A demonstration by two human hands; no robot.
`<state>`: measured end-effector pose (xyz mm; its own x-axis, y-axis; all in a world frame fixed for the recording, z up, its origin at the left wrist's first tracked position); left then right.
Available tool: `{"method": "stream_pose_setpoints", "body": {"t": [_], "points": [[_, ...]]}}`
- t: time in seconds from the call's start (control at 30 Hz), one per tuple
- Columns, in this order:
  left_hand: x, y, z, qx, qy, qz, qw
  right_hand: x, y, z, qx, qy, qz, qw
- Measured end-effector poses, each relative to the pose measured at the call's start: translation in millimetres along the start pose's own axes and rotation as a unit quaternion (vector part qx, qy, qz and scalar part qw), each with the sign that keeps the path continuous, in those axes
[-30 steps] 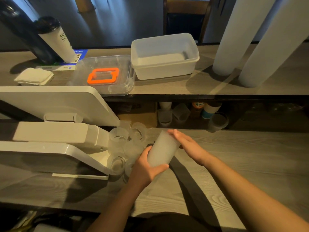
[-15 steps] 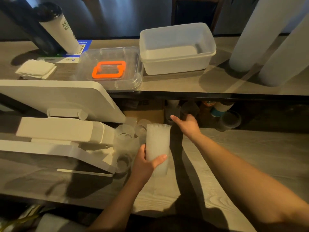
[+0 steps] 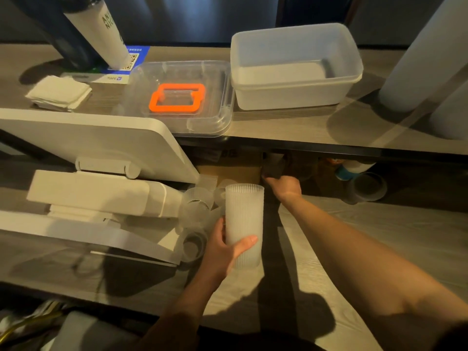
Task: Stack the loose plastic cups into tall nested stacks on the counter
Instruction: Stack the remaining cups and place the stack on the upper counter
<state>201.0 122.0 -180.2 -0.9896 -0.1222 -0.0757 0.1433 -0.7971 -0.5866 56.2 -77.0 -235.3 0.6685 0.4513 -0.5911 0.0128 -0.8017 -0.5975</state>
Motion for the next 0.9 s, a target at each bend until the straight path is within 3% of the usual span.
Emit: {"method": "stream_pose_setpoints", "body": {"t": [0.53,0.9], "points": [[-9.4,-4.8,2.8,0.010,0.026,-0.002,1.000,-8.9,-16.6,16.3,-0.008,0.050,0.023,0.998],[-0.2,-7.9,6.1,0.024,0.054,0.000,0.998,-8.9,-45.1,58.2,-0.032,0.061,-0.030,0.997]]}}
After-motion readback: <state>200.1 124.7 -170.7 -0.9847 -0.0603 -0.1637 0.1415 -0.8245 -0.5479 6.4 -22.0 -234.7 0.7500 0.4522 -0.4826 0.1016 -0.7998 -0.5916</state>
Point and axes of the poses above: each hand's wrist, its own y-axis towards the middle knuckle, its own x-axis out of the palm, z = x × y, the point moved 6 cm from there along y, towards the middle knuckle, and after that the axes turned 5 degrees about -z, right-handed, at the moved point
